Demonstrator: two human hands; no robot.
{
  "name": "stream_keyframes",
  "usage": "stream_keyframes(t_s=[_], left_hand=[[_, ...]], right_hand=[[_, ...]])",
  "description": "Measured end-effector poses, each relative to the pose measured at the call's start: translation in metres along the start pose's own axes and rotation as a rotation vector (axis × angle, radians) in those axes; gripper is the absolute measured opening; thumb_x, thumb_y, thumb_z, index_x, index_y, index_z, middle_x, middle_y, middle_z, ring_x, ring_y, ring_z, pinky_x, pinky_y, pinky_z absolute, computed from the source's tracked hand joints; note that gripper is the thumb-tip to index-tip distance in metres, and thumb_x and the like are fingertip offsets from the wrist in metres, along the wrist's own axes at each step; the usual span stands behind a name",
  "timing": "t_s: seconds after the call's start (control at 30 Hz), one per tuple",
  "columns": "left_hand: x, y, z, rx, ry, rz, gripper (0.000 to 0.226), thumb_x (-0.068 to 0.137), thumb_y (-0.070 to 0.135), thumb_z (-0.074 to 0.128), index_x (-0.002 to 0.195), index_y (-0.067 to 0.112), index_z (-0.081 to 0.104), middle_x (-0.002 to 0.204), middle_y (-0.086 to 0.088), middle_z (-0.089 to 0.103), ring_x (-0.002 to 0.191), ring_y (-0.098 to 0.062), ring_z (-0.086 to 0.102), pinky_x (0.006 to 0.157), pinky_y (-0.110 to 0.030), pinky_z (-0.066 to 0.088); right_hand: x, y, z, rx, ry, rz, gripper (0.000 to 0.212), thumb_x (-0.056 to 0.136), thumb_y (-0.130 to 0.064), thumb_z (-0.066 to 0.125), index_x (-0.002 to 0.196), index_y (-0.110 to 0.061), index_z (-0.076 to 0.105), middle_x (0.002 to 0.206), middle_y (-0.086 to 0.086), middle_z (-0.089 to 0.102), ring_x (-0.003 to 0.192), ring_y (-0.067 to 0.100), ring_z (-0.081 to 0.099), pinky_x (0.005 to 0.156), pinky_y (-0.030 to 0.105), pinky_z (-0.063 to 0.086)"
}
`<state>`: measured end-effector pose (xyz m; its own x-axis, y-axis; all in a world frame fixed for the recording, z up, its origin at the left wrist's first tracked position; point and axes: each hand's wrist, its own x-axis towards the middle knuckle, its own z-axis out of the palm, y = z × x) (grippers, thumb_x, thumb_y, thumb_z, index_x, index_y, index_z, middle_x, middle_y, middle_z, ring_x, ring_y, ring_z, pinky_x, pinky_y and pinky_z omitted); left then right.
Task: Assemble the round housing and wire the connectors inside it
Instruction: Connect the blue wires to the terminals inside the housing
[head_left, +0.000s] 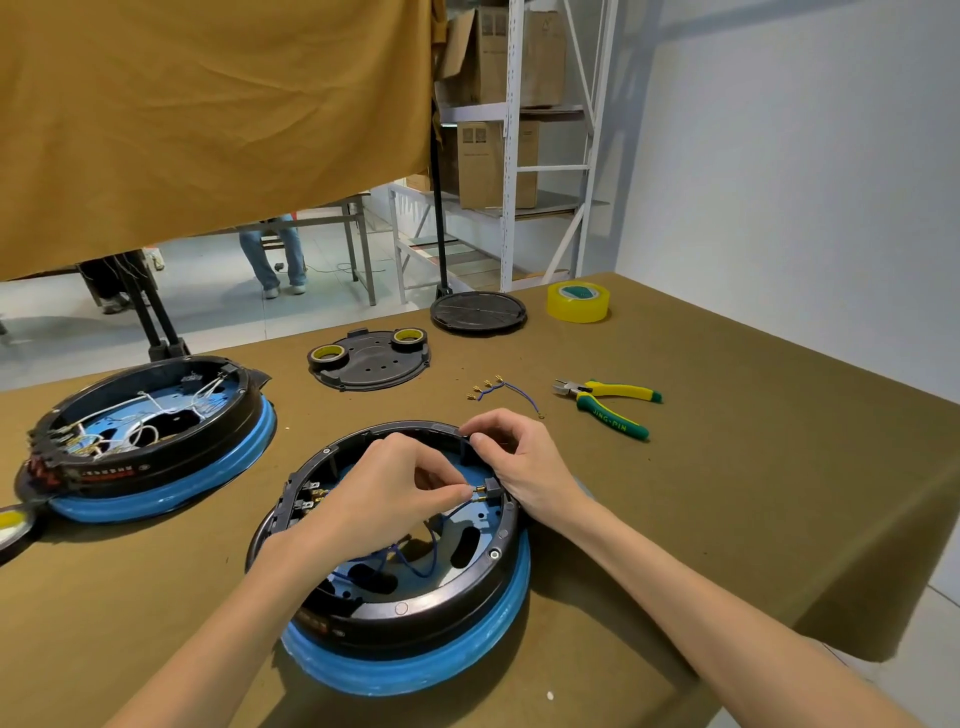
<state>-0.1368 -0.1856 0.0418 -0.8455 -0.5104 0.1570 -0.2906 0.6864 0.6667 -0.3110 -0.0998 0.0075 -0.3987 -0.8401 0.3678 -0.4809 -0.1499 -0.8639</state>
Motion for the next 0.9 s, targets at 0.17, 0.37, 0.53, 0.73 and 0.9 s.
stream_keyframes(t_s=[0.17, 0.37, 0.53, 0.73, 0.9], left_hand=[[-0.005, -0.003, -0.001, 0.076, 0.031, 0.040, 0.005, 0.091, 0.037, 0.075, 0.089, 0.036, 0.079, 0.077, 0.020, 0.071, 0.080, 0.004, 0.066, 0.069, -0.011, 0.052], [-0.003, 0.002, 0.002, 0.101, 0.020, 0.063, 0.008, 0.093, 0.037, 0.072, 0.086, 0.039, 0.076, 0.080, 0.018, 0.071, 0.085, 0.004, 0.065, 0.078, -0.014, 0.051], [-0.003, 0.000, 0.001, 0.070, -0.002, 0.045, 0.007, 0.093, 0.039, 0.071, 0.090, 0.037, 0.078, 0.082, 0.021, 0.072, 0.085, 0.006, 0.066, 0.076, -0.010, 0.050], [-0.011, -0.010, -0.010, 0.080, 0.001, 0.044, 0.009, 0.093, 0.038, 0.072, 0.090, 0.035, 0.079, 0.085, 0.022, 0.073, 0.089, 0.004, 0.066, 0.081, -0.011, 0.049], [-0.006, -0.006, -0.006, 0.063, -0.010, 0.061, 0.008, 0.092, 0.036, 0.073, 0.089, 0.034, 0.081, 0.082, 0.022, 0.071, 0.088, 0.001, 0.065, 0.082, -0.020, 0.052]], right_hand=[[0.000, 0.001, 0.000, 0.005, 0.006, 0.004, 0.017, 0.101, -0.007, 0.059, 0.107, -0.015, 0.072, 0.100, -0.006, 0.071, 0.096, 0.003, 0.066, 0.085, 0.016, 0.052], [-0.001, -0.001, 0.000, 0.002, -0.003, -0.003, 0.017, 0.101, -0.006, 0.059, 0.106, -0.016, 0.071, 0.098, -0.007, 0.070, 0.095, 0.003, 0.066, 0.087, 0.019, 0.053], [-0.001, -0.001, 0.000, -0.003, -0.004, -0.003, 0.017, 0.101, -0.006, 0.059, 0.108, -0.014, 0.072, 0.099, -0.006, 0.070, 0.096, 0.004, 0.066, 0.087, 0.019, 0.053], [0.000, 0.001, 0.001, 0.012, 0.007, 0.014, 0.016, 0.101, -0.007, 0.059, 0.105, -0.015, 0.073, 0.098, -0.004, 0.071, 0.093, 0.005, 0.065, 0.084, 0.017, 0.050], [-0.001, 0.001, 0.001, 0.019, 0.010, 0.008, 0.016, 0.101, -0.006, 0.059, 0.105, -0.014, 0.073, 0.098, -0.003, 0.072, 0.093, 0.005, 0.066, 0.084, 0.016, 0.050]])
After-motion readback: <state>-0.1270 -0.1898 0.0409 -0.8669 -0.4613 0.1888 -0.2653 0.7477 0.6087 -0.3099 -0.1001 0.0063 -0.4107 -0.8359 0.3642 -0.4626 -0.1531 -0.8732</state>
